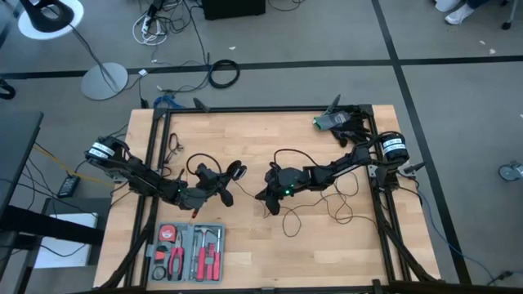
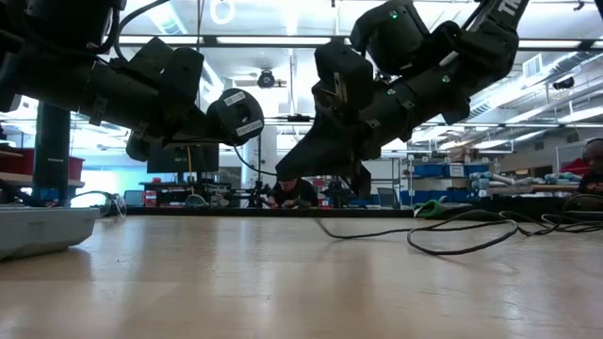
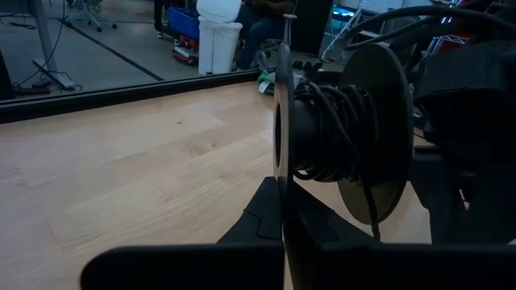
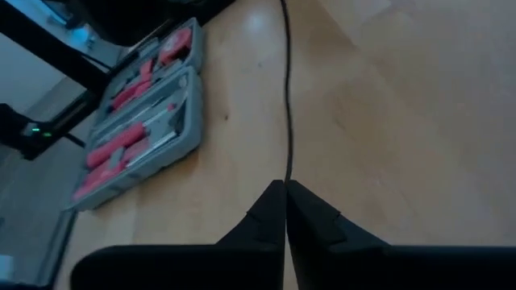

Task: Coil cords
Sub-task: Coil the black wire onto the spool

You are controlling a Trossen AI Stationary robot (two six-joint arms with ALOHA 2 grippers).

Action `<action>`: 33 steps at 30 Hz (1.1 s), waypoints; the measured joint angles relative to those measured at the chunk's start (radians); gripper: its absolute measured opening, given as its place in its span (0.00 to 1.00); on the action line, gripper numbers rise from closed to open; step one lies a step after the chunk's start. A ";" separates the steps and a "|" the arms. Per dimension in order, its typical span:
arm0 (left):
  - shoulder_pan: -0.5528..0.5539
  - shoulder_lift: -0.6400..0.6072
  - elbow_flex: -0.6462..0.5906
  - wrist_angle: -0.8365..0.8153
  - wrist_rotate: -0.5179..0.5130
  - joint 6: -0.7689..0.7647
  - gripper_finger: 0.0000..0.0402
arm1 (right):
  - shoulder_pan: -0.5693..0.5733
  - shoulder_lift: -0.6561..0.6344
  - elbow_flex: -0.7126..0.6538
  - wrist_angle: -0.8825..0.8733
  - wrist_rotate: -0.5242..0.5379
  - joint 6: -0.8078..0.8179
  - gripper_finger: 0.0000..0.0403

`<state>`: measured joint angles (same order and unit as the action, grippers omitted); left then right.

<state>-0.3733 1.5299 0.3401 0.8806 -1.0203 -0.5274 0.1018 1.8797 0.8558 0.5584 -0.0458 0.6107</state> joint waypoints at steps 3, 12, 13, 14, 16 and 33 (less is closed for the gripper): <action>0.000 0.000 0.000 0.000 0.000 0.000 0.00 | 0.003 0.000 0.000 -0.012 0.054 -0.028 0.01; 0.000 0.000 0.000 0.000 0.000 0.001 0.00 | -0.017 0.000 -0.001 -0.039 0.075 -0.017 0.01; 0.000 0.000 0.000 -0.001 0.000 0.001 0.00 | -0.018 0.000 -0.001 -0.033 0.074 -0.013 0.01; 0.000 0.000 0.000 -0.001 0.000 0.001 0.00 | -0.019 0.000 -0.001 -0.032 0.068 -0.013 0.02; 0.000 0.000 0.000 -0.001 0.000 0.001 0.00 | -0.022 0.000 -0.001 -0.032 0.062 -0.013 0.04; 0.000 0.000 0.001 0.004 0.000 0.000 0.00 | -0.039 0.170 -0.004 0.323 -0.010 0.006 0.30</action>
<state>-0.3730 1.5299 0.3408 0.8845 -1.0200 -0.5271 0.0631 2.0499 0.8520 0.8812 -0.0556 0.6171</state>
